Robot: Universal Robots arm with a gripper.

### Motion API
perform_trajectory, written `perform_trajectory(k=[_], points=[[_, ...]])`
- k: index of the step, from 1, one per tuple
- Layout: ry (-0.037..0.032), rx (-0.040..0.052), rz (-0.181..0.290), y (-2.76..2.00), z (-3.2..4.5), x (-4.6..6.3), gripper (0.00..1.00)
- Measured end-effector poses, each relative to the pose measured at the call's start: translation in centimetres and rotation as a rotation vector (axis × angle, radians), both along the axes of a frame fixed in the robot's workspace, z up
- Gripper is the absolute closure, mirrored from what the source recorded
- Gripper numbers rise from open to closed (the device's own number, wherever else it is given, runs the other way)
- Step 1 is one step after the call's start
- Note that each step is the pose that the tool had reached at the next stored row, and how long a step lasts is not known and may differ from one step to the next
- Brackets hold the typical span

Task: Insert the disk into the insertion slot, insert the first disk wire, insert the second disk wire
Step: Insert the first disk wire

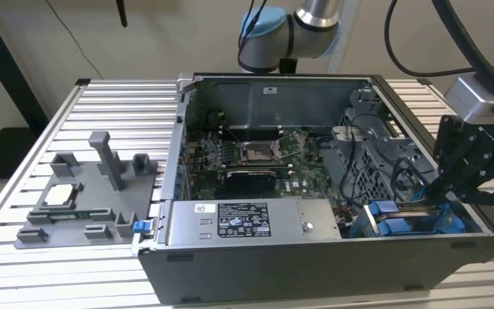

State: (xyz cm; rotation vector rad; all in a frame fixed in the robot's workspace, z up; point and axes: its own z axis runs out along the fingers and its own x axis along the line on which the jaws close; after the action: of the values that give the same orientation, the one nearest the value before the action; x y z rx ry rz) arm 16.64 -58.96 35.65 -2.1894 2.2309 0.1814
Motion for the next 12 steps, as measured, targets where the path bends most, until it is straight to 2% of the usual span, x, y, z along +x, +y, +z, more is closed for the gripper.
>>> perform_trajectory(k=[6,12], points=[[-0.0012,0.0119,0.0,0.18,-0.37,0.06,1.0],[-0.0013,0.0134,0.0,0.2,-0.4,0.08,1.0]])
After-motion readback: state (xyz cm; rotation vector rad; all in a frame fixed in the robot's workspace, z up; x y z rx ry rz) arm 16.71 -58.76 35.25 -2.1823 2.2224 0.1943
